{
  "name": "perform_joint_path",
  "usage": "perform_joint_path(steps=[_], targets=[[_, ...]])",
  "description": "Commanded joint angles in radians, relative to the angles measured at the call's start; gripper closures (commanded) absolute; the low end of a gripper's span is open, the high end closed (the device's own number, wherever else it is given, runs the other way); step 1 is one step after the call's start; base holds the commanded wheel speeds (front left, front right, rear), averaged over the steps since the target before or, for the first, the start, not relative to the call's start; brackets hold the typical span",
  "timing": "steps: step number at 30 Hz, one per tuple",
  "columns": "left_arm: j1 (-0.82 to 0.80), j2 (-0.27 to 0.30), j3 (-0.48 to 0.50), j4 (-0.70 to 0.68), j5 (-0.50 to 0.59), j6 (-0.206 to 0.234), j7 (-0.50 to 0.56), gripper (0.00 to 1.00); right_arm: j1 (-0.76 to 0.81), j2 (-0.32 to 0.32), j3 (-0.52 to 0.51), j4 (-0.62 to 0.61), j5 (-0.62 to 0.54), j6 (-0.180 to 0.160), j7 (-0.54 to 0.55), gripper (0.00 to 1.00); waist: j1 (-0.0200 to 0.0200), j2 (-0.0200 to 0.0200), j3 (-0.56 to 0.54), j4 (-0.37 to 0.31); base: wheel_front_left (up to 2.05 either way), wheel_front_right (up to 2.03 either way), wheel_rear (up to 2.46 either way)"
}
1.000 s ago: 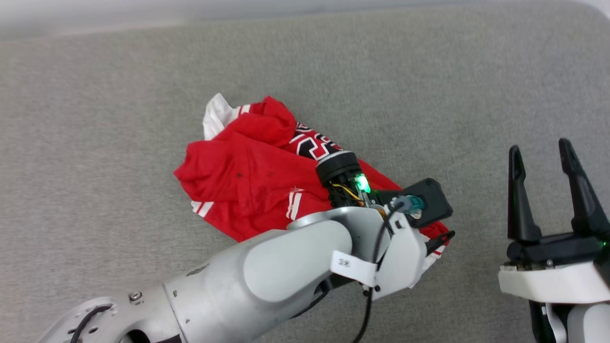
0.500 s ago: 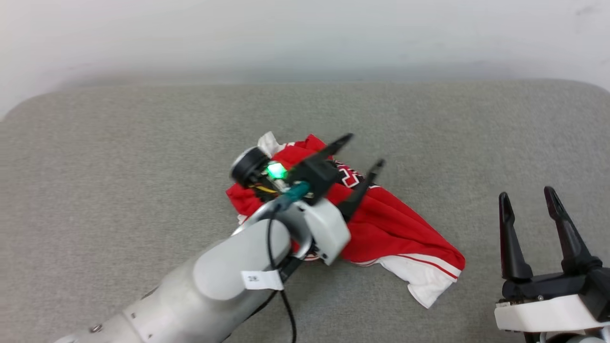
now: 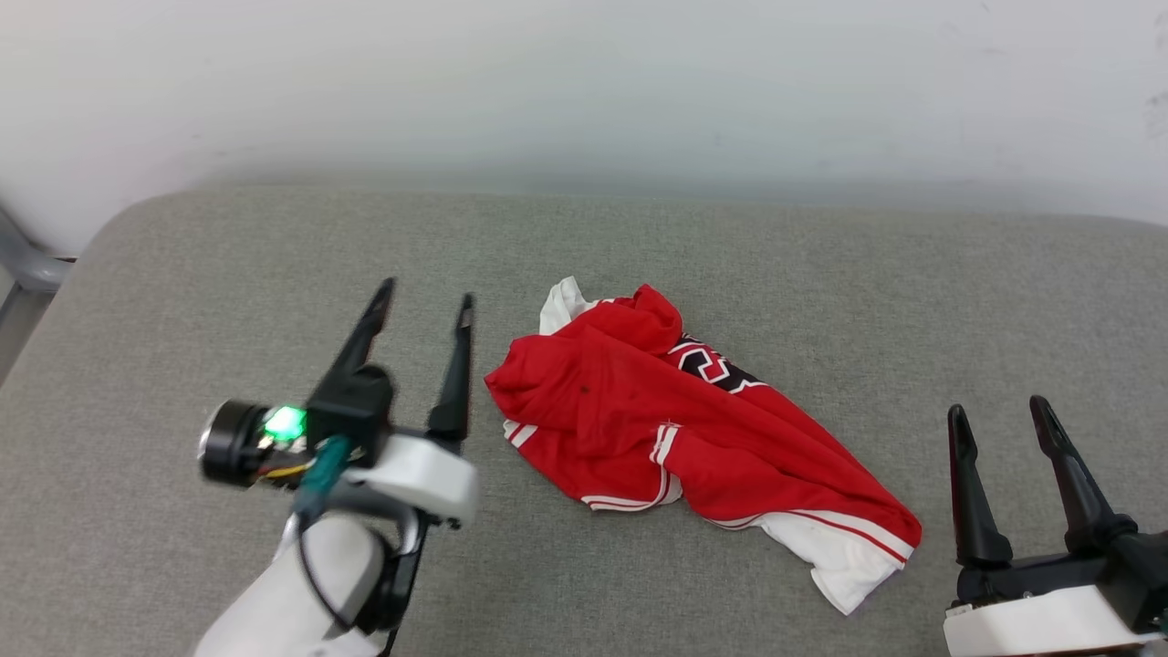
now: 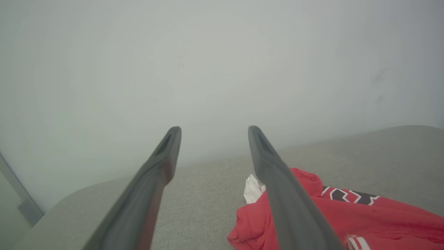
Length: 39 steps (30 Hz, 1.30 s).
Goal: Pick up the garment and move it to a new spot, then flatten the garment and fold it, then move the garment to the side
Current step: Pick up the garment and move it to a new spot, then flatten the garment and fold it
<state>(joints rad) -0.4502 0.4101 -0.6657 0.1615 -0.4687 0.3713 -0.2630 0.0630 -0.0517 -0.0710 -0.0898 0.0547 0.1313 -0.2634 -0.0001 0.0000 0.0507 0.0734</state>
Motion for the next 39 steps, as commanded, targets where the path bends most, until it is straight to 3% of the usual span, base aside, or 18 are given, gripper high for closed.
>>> perform_joint_path(steps=[1, 7, 15, 27, 39], targets=[[0.057, 0.0, 0.052, -0.033, 0.019, 0.014, -0.002, 0.0, 0.016, 0.003, -0.004, 0.008, 0.009, -0.001, -0.002, 0.0, 0.0001, 0.0, -0.005, 0.007, 0.0, 0.0, 0.0], [0.232, -0.026, 0.23, -0.111, 0.107, 0.03, -0.002, 0.0, 0.03, 0.003, -0.014, 0.033, 0.035, -0.001, -0.002, 0.0, 0.0001, 0.0, -0.024, 0.014, 0.0, 0.0, 0.0], [0.427, -0.086, 0.371, -0.166, 0.213, -0.033, -0.003, 0.0, 0.05, 0.003, -0.004, 0.065, 0.055, -0.001, -0.002, 0.0, 0.0001, 0.0, -0.046, 0.003, 0.0, 0.0, 0.0], [0.529, -0.188, 0.465, -0.167, 0.321, -0.167, -0.003, 0.0, 0.092, 0.003, 0.006, 0.087, 0.085, -0.001, -0.002, 0.0, 0.0001, 0.0, -0.062, -0.003, 0.0, 0.0, 0.0], [0.548, -0.239, 0.528, -0.147, 0.371, -0.238, -0.003, 0.0, 0.102, 0.003, 0.005, 0.095, 0.095, -0.001, -0.002, 0.0, 0.0001, 0.0, -0.066, -0.009, 0.0, 0.0, 0.0]])
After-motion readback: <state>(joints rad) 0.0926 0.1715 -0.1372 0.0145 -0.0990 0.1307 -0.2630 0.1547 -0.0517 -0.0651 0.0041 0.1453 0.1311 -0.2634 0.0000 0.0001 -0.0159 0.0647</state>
